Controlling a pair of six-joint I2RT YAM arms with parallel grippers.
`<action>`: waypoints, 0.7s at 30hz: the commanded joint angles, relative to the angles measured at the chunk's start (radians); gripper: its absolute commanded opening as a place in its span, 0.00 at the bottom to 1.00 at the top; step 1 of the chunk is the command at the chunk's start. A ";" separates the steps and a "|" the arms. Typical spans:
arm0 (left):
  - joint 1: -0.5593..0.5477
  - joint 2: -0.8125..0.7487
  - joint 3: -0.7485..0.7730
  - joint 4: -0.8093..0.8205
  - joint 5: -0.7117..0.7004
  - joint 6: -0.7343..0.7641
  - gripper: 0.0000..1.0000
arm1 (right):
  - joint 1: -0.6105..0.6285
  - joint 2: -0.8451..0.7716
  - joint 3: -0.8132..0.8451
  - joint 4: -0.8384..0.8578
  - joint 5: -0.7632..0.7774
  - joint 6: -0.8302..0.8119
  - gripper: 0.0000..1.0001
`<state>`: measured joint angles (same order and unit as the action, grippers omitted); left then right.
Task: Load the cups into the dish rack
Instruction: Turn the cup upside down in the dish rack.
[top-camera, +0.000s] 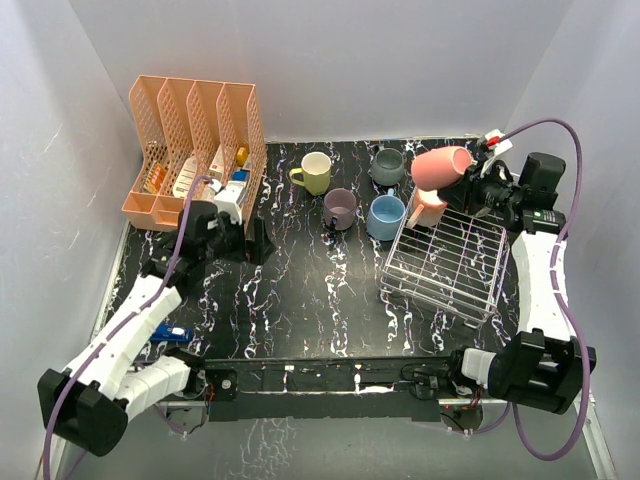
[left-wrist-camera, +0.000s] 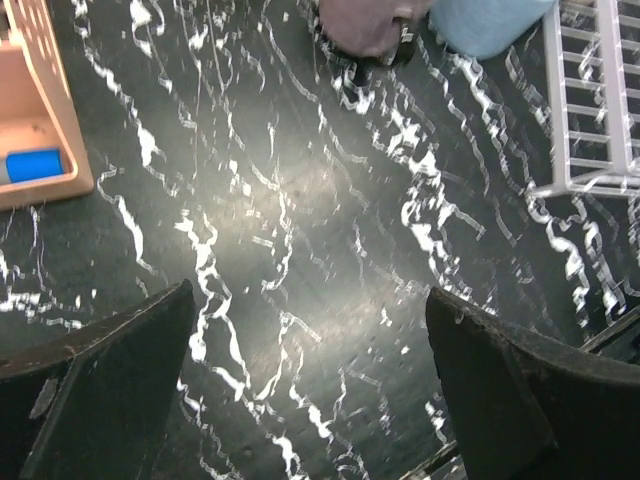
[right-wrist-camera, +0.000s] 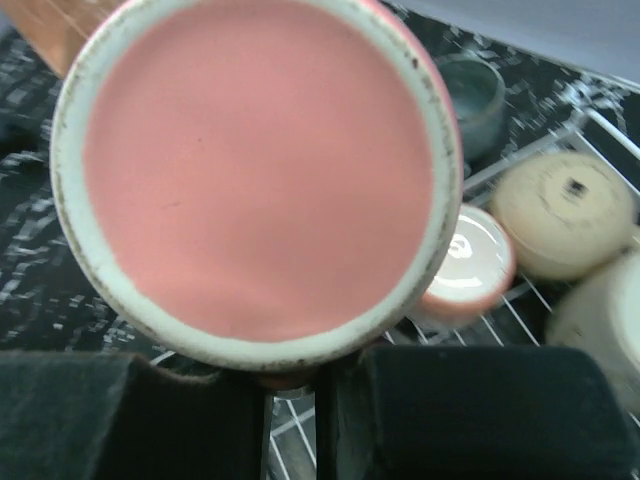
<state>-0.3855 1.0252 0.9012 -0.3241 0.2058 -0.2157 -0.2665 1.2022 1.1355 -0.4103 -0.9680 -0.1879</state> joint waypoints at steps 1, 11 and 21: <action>0.001 -0.132 -0.118 0.034 -0.010 0.085 0.97 | -0.032 -0.058 0.054 -0.089 0.212 -0.211 0.08; 0.002 -0.244 -0.219 0.108 -0.044 0.091 0.97 | -0.097 -0.059 -0.027 -0.128 0.392 -0.307 0.08; 0.002 -0.293 -0.241 0.093 -0.094 0.090 0.97 | -0.105 -0.035 -0.140 -0.047 0.497 -0.331 0.08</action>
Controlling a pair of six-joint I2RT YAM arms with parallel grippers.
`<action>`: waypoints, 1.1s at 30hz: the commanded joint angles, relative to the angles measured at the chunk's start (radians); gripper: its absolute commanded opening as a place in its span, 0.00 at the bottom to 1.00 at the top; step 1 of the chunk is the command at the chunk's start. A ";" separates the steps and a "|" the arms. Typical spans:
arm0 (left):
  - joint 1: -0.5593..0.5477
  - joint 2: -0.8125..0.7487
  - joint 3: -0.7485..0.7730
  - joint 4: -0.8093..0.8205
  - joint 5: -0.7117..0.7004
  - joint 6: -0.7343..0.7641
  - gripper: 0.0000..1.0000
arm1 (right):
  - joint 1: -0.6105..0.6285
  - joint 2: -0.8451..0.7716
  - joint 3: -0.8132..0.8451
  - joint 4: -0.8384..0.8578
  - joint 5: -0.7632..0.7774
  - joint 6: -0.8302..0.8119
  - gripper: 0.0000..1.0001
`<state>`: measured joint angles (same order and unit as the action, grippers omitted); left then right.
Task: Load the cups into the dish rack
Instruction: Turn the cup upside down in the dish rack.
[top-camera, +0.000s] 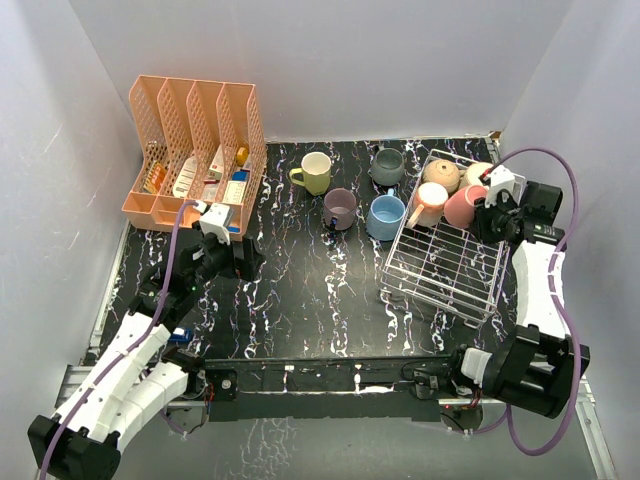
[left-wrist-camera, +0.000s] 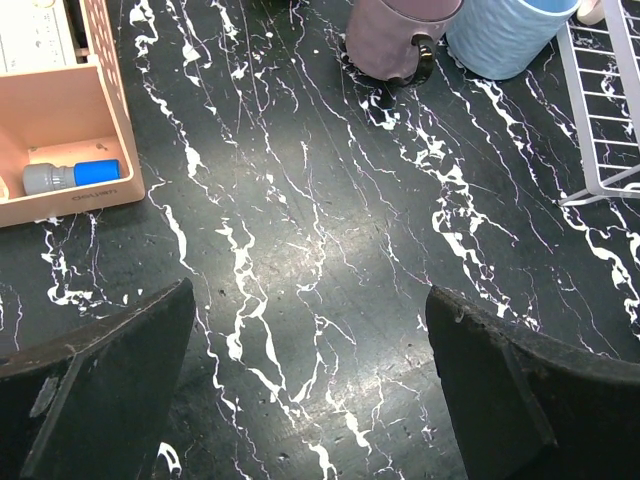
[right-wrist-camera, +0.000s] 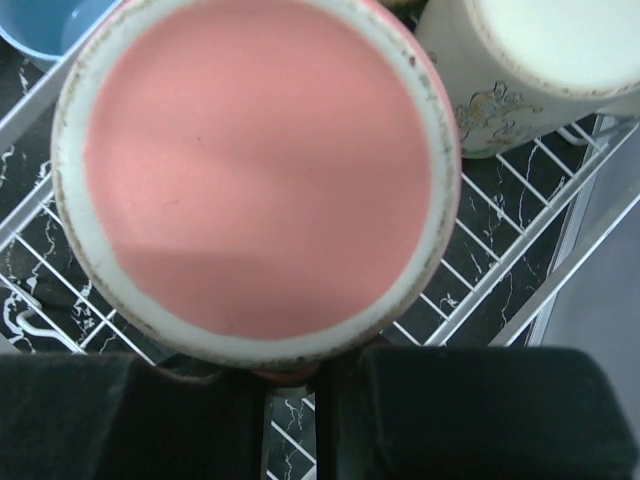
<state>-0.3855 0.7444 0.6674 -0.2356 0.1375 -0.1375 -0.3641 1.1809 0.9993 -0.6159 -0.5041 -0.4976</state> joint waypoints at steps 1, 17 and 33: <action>0.002 -0.013 -0.007 0.004 -0.026 0.012 0.97 | -0.008 -0.006 -0.013 0.166 0.039 -0.020 0.08; 0.002 -0.010 -0.012 0.004 -0.042 0.015 0.97 | -0.008 0.090 -0.087 0.338 0.089 0.117 0.08; 0.002 -0.004 -0.014 0.004 -0.042 0.016 0.97 | -0.003 0.185 -0.103 0.435 0.118 0.245 0.08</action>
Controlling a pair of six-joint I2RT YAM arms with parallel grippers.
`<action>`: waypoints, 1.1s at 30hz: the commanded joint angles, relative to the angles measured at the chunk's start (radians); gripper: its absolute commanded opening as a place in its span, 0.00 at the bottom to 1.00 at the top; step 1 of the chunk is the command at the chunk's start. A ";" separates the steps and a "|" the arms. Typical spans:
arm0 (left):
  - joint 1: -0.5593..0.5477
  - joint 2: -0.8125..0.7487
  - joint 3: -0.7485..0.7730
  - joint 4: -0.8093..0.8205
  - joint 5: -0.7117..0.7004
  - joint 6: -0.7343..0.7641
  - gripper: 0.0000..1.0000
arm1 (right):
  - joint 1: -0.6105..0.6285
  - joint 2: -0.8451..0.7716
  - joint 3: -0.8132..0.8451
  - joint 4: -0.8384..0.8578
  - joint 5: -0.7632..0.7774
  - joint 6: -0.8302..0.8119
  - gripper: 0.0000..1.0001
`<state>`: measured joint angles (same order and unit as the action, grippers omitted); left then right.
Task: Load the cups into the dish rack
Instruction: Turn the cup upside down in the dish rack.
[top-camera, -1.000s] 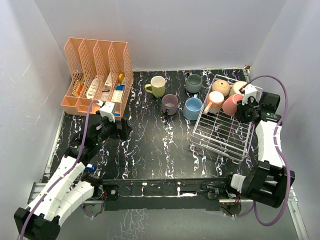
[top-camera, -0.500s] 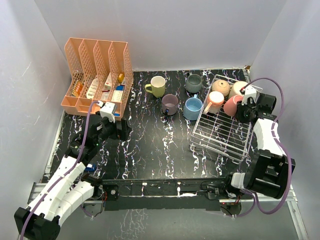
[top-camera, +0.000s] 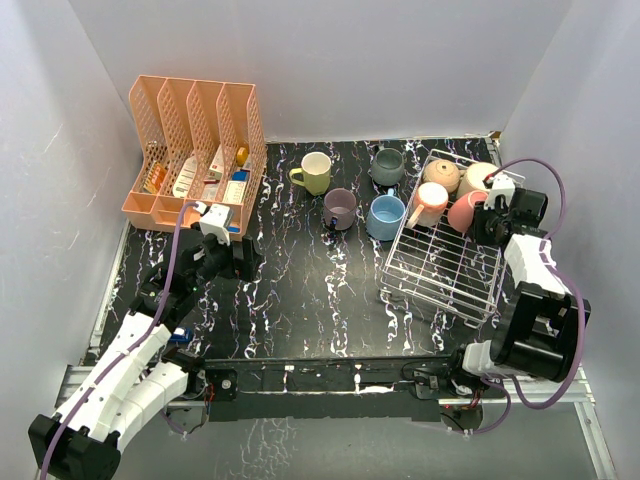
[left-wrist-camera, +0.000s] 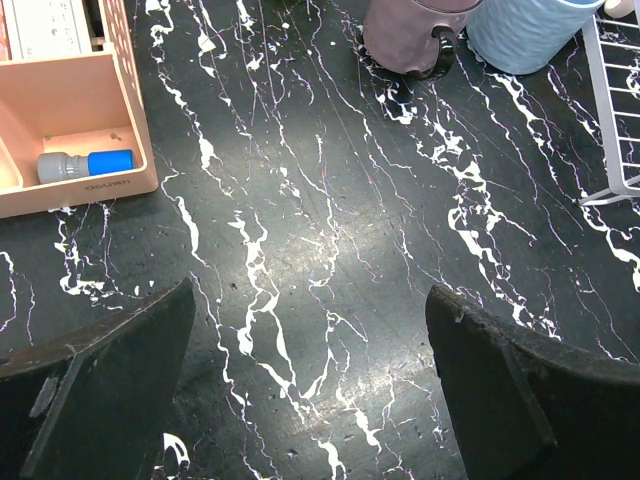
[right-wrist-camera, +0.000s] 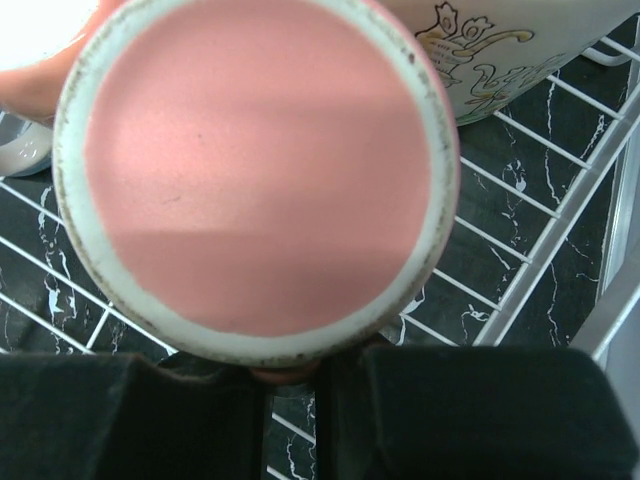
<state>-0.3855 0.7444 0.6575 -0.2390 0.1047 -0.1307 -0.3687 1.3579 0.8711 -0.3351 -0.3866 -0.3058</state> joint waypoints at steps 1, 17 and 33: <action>0.001 -0.003 -0.004 0.007 -0.010 0.009 0.97 | 0.002 0.013 0.028 0.155 0.001 0.062 0.08; 0.002 -0.001 -0.003 0.006 -0.016 0.009 0.97 | 0.087 0.098 0.047 0.218 0.070 0.191 0.15; 0.002 0.006 -0.004 0.006 -0.020 0.010 0.97 | 0.099 0.083 0.065 0.157 -0.043 0.157 0.60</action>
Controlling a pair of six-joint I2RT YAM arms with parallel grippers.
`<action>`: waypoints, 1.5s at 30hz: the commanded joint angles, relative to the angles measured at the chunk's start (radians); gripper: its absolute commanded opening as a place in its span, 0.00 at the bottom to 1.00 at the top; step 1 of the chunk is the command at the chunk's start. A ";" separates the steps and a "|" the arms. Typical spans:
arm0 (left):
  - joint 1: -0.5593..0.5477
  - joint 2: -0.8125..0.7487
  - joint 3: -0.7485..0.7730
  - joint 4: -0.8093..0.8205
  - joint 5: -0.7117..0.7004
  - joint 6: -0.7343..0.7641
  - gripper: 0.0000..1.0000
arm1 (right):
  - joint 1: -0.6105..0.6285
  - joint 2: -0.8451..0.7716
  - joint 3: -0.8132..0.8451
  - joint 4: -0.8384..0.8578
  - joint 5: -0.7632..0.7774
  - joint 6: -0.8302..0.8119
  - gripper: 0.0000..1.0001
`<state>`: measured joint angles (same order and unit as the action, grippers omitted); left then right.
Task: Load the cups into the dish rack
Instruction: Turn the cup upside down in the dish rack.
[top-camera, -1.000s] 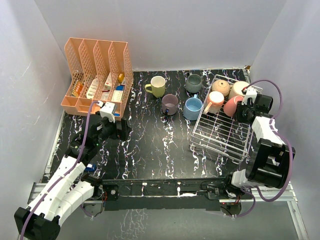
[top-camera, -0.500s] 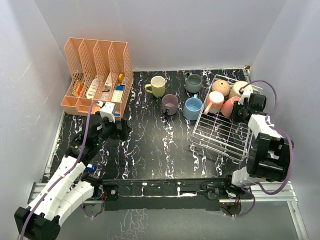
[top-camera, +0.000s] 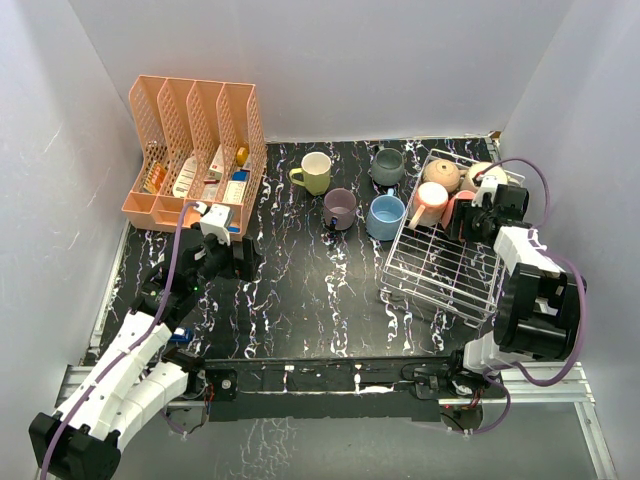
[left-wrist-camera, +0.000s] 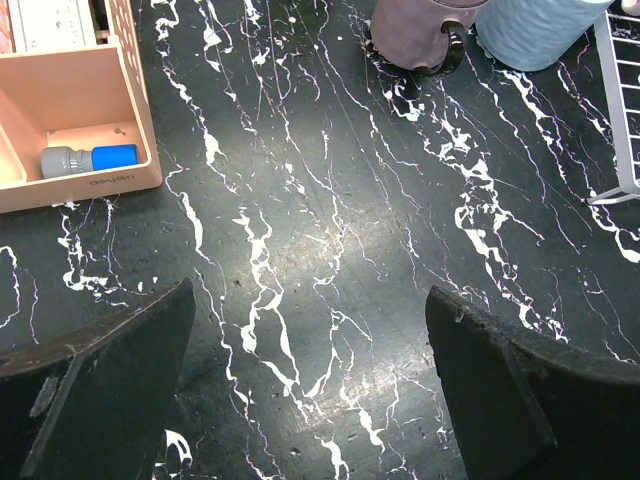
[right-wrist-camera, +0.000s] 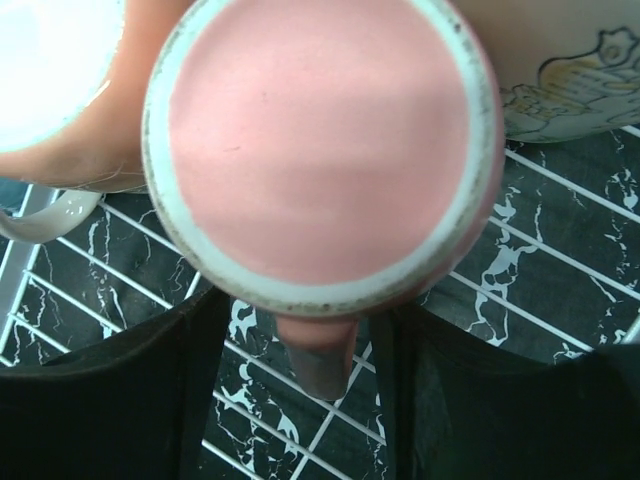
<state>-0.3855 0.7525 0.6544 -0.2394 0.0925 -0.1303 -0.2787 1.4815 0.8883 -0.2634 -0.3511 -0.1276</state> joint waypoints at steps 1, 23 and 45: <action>0.002 -0.001 -0.001 0.006 -0.008 0.011 0.97 | 0.009 -0.053 0.043 0.079 -0.089 -0.029 0.62; 0.002 0.002 -0.002 0.006 -0.008 0.010 0.97 | -0.058 -0.280 0.047 -0.104 -0.066 -0.201 0.81; 0.002 -0.006 -0.002 0.006 -0.008 0.014 0.97 | -0.118 -0.108 0.057 -0.073 -0.042 -0.229 0.11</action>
<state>-0.3855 0.7593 0.6540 -0.2394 0.0898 -0.1299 -0.4004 1.3754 0.9127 -0.3862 -0.3454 -0.3664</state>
